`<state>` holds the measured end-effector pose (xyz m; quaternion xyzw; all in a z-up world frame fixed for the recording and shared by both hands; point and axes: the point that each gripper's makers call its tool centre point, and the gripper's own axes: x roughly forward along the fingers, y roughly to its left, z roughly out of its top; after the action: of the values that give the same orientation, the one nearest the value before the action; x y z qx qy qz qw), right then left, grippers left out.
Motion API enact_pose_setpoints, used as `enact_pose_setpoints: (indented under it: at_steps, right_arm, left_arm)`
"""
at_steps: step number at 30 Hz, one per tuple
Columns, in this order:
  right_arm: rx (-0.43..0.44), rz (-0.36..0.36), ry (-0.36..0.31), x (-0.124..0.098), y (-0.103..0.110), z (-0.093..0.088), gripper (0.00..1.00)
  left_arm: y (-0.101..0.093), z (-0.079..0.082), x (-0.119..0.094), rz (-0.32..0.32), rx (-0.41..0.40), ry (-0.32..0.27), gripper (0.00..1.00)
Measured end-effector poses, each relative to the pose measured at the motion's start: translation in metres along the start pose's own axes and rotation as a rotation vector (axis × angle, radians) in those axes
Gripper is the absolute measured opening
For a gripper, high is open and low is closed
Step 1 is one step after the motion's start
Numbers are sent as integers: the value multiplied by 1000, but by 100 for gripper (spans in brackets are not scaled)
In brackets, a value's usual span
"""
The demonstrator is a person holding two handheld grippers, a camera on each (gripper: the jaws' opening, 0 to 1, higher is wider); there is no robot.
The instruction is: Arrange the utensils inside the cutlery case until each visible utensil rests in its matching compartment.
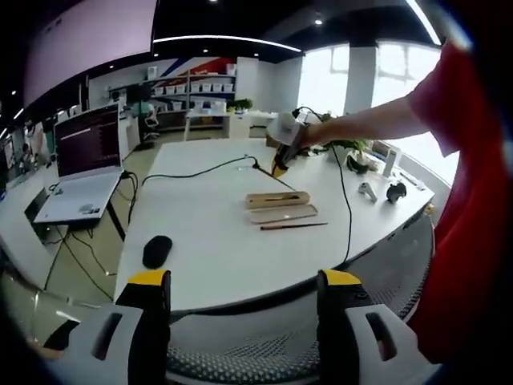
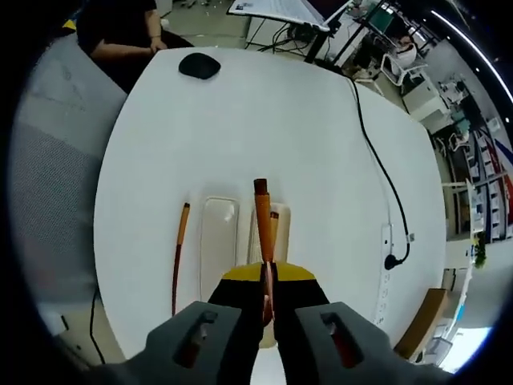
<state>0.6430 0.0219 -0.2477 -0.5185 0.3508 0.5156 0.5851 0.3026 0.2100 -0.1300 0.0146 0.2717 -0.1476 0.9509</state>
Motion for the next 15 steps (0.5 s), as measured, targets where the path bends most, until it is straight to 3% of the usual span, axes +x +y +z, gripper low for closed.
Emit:
enact_pose_setpoints:
  at_steps: [3, 7, 15]
  right_arm:
    - [-7, 9, 0, -2, 3, 4, 0]
    - [53, 52, -34, 6, -7, 9, 0]
    - [23, 65, 40, 19, -19, -4, 0]
  left_arm:
    - [3, 3, -1, -1, -12, -16, 77]
    - [6, 5, -1, 4, -17, -24, 77]
    - [9, -2, 0, 5, -16, 2, 76]
